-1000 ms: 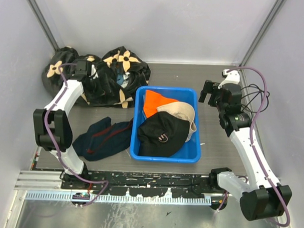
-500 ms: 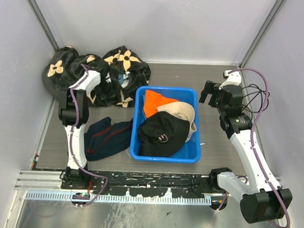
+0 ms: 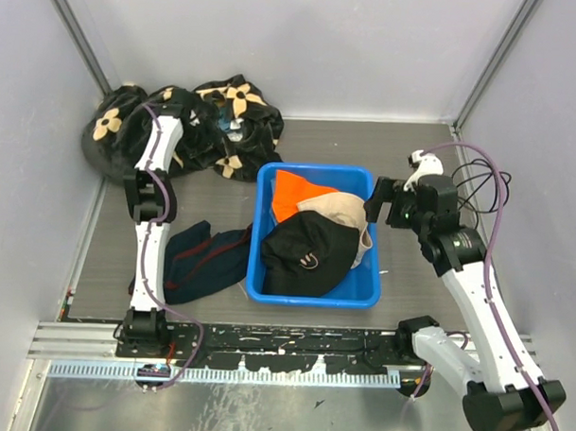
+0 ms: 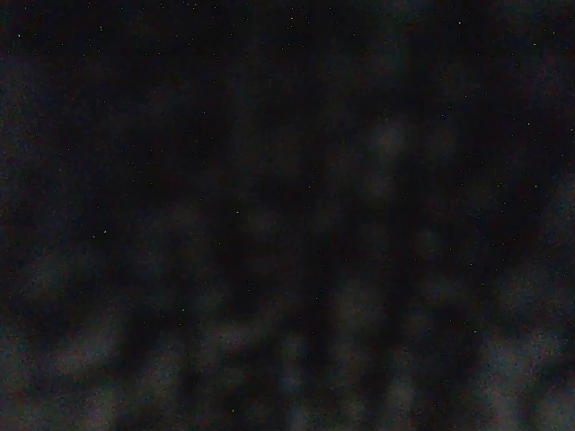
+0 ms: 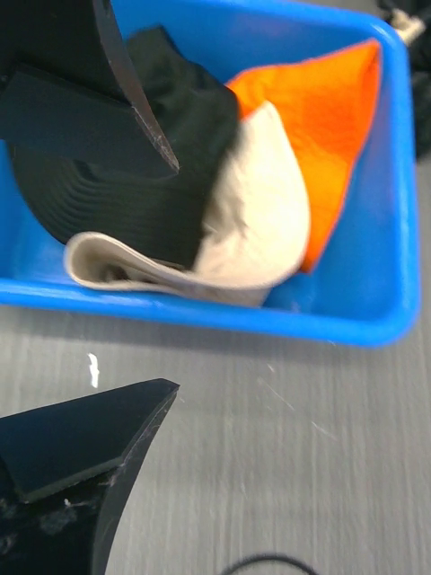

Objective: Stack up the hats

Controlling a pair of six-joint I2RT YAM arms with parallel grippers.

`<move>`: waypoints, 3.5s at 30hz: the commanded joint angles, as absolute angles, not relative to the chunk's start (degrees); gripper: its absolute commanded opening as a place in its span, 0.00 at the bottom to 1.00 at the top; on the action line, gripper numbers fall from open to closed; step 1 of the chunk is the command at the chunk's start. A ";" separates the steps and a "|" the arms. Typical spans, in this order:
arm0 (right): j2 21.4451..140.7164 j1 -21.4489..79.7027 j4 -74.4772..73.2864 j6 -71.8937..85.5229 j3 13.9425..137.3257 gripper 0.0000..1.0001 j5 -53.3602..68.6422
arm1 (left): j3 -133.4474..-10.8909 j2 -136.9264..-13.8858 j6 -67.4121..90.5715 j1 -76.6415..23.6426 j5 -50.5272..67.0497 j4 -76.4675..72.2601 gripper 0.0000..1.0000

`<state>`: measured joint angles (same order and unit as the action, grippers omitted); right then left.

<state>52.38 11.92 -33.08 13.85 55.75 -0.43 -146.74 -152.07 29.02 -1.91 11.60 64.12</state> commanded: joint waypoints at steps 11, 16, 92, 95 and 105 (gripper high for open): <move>48.33 30.58 -51.98 23.47 54.88 1.00 16.35 | -121.12 -124.66 35.47 2.12 22.28 25.17 0.98; 48.68 38.91 -51.02 26.70 53.18 1.00 17.66 | -104.84 -112.07 39.73 1.52 30.73 14.87 0.98; 96.37 41.11 -42.94 38.24 73.04 1.00 -7.30 | -112.68 -128.63 36.67 -19.69 24.03 42.47 0.98; 99.84 40.35 -42.28 37.12 76.25 1.00 -6.45 | -117.63 -130.77 36.56 -19.69 22.24 44.52 0.98; 107.75 33.03 -40.91 32.08 83.77 1.00 -6.05 | -100.95 -113.38 33.40 -18.99 13.26 42.14 0.98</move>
<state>105.19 36.07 -43.88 35.75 79.13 -6.55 -107.57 -123.92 36.03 -19.25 15.42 43.88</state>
